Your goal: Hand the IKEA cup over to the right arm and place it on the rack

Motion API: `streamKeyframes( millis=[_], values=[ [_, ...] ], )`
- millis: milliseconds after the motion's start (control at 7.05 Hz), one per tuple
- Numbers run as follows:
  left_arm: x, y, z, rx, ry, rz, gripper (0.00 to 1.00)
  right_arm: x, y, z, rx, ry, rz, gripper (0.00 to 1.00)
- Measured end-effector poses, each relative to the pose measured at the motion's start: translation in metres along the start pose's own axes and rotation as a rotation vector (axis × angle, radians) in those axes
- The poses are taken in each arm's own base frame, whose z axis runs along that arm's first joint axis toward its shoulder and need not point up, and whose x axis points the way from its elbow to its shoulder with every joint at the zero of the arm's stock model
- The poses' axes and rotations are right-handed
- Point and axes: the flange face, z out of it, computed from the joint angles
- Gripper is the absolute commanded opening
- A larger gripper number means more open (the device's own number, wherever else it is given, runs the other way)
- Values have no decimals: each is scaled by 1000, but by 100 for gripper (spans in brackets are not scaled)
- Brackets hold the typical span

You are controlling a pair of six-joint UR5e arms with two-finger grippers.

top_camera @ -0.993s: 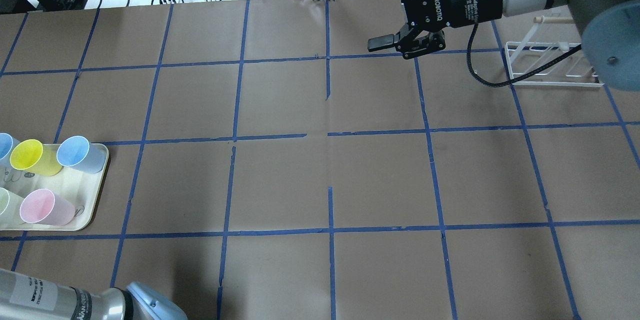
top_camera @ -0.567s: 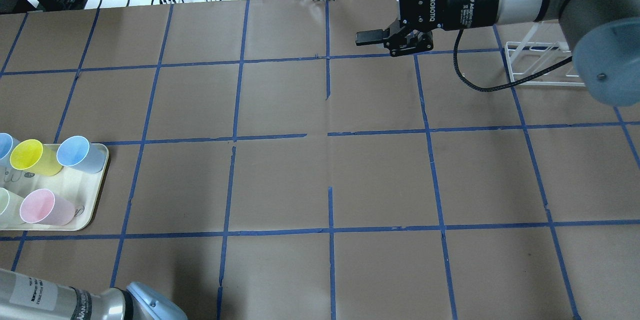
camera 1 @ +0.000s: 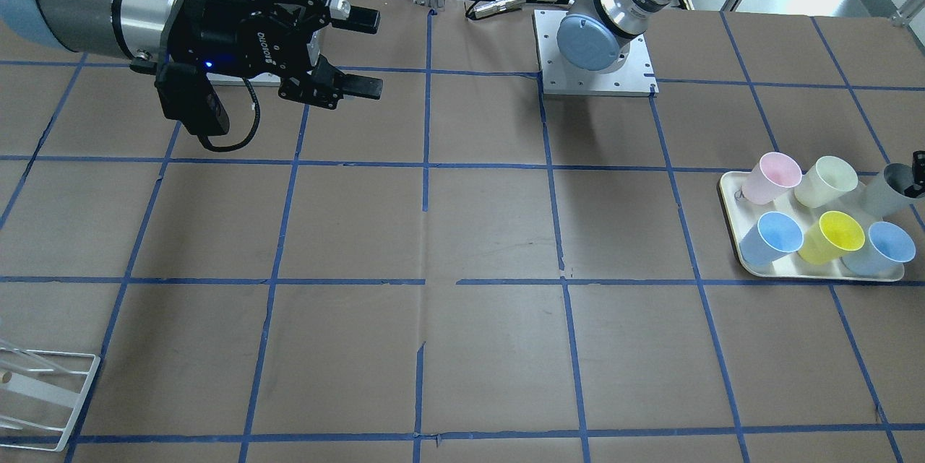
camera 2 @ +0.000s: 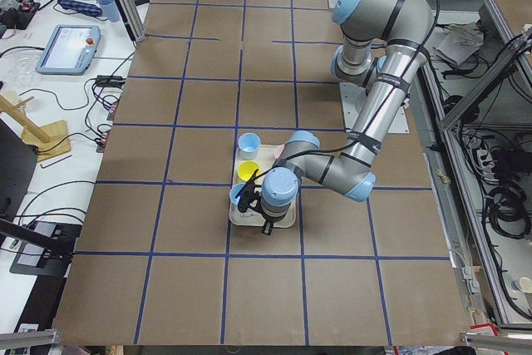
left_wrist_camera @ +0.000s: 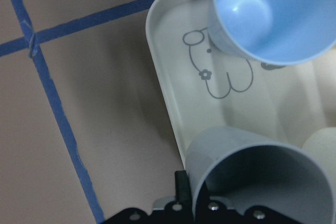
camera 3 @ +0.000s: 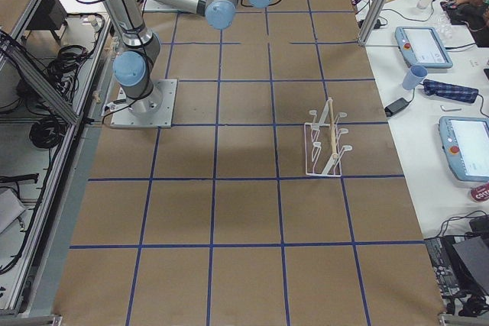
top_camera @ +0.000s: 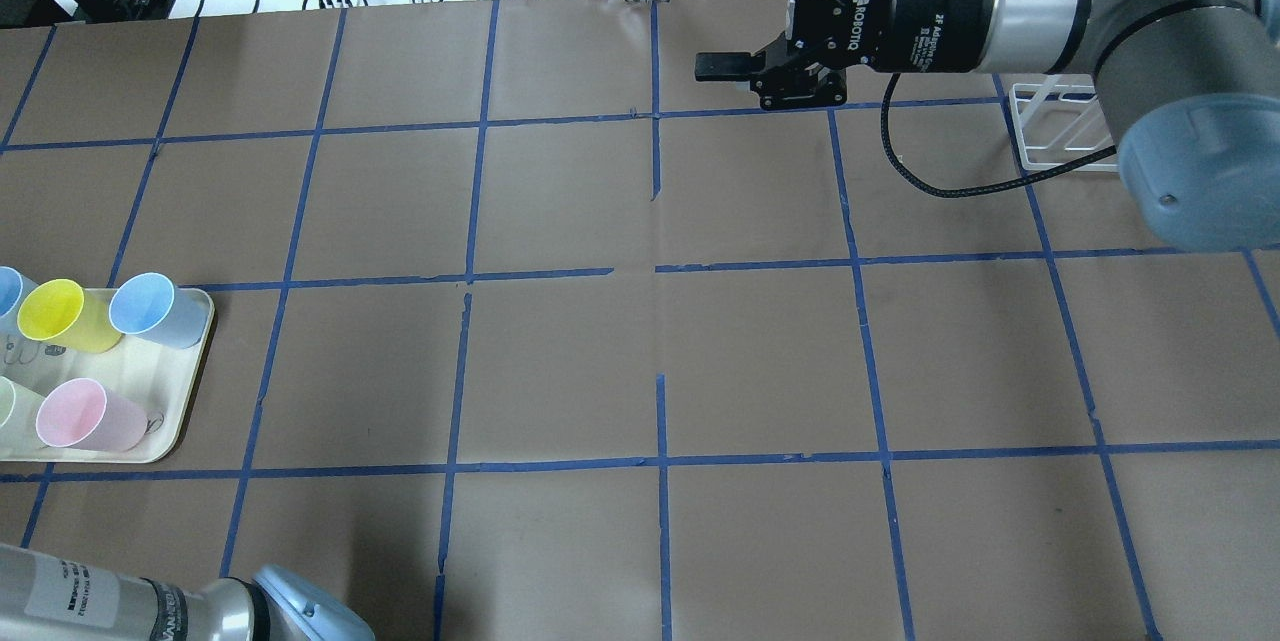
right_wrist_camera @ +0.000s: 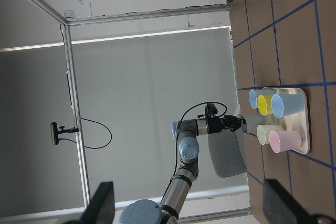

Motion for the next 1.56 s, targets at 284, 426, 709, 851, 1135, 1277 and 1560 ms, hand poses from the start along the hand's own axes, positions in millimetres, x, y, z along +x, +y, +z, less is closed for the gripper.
streamKeyframes(
  millis=[284,426,709,851,1135,1277,1560],
  values=[
    [6,-5,-55,-16,65,6,0,1,2,1,-1,1,1,100],
    [20,-9,-79,-24,114,9,0,4,3,1,-3,5,4,100],
    [85,-43,-124,-55,230,4,0,7,4,2,-3,2,2,100],
    [130,-69,-150,-81,255,-13,0,7,4,1,-2,-1,-4,100],
    [232,-113,-201,-80,280,-68,0,6,3,1,-1,-3,-10,100],
    [282,-125,-223,-59,314,-91,0,6,3,1,0,-4,-9,100],
    [380,-148,-241,-5,423,-139,0,6,3,1,0,-4,-5,100]
  ],
)
